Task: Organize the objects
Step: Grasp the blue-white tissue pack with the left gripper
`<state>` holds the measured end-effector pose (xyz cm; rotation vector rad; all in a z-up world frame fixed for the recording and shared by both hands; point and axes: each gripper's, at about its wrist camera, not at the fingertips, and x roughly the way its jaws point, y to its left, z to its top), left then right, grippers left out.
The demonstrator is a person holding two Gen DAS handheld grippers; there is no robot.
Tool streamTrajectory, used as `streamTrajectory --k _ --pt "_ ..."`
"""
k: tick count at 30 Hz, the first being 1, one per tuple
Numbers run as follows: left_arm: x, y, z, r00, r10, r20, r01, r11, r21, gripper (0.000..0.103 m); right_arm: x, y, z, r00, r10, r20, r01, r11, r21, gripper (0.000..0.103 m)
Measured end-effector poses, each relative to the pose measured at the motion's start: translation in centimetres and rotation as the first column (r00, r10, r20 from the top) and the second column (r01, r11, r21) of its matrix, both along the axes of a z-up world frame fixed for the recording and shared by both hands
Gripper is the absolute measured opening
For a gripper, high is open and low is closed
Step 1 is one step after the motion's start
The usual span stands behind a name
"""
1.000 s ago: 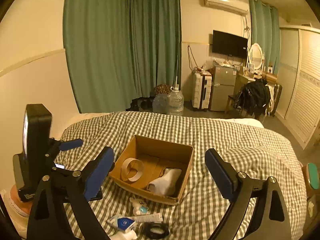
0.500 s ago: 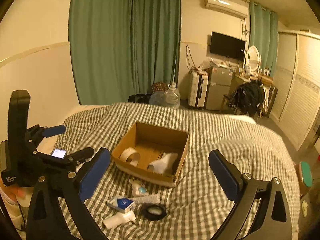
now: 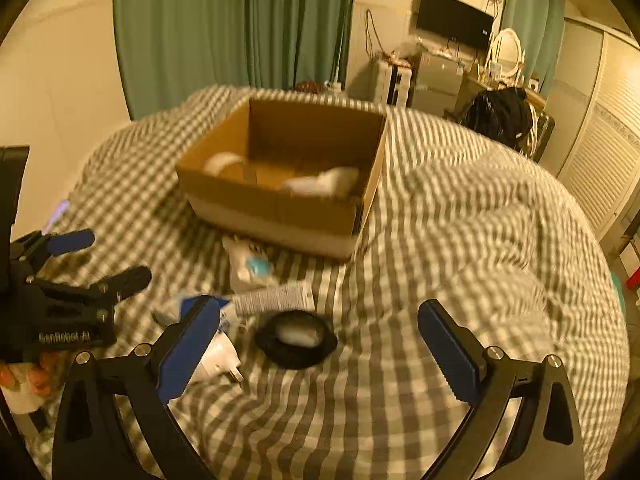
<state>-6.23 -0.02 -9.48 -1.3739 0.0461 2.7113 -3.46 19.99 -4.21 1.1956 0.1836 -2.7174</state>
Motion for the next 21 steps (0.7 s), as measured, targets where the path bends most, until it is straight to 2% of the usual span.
streamTrajectory --k 7,9,13,15,16,17,21 --pt "-0.1 2.5 -2.3 0.995 -0.091 0.044 0.091 0.996 0.002 0.103 -0.8 1.6 -4.8 0.992 -0.076 0.101 0.082 0.995 -0.054 0.100" --pt "-0.5 2.7 -2.8 0.996 -0.075 0.055 0.074 0.997 0.009 0.103 -0.6 2.0 -4.9 0.992 -0.076 0.099 0.083 0.994 -0.069 0.100" --pt "-1.4 3.3 -3.7 0.992 -0.098 0.078 0.094 0.994 0.051 0.103 -0.7 2.2 -4.9 0.991 -0.079 0.105 0.087 0.993 -0.074 0.100" --pt "-2.0 3.8 -4.5 0.988 -0.120 0.094 0.114 0.991 0.066 0.099 -0.7 2.1 -4.9 0.991 -0.080 0.103 0.087 0.994 -0.065 0.100" --pt "-2.2 3.9 -4.9 0.987 -0.125 0.104 0.117 0.990 0.072 0.086 -0.7 2.0 -4.8 0.992 -0.080 0.102 0.087 0.994 -0.063 0.100" --pt "-2.4 3.9 -5.2 0.984 -0.134 0.114 0.125 0.988 0.086 0.080 -0.7 1.9 -4.9 0.991 -0.081 0.103 0.088 0.994 -0.063 0.100" --pt "-2.5 3.3 -5.3 0.983 -0.139 0.116 0.123 0.983 0.135 0.074 -0.8 1.7 -5.0 0.991 -0.083 0.104 0.089 0.994 -0.057 0.100"
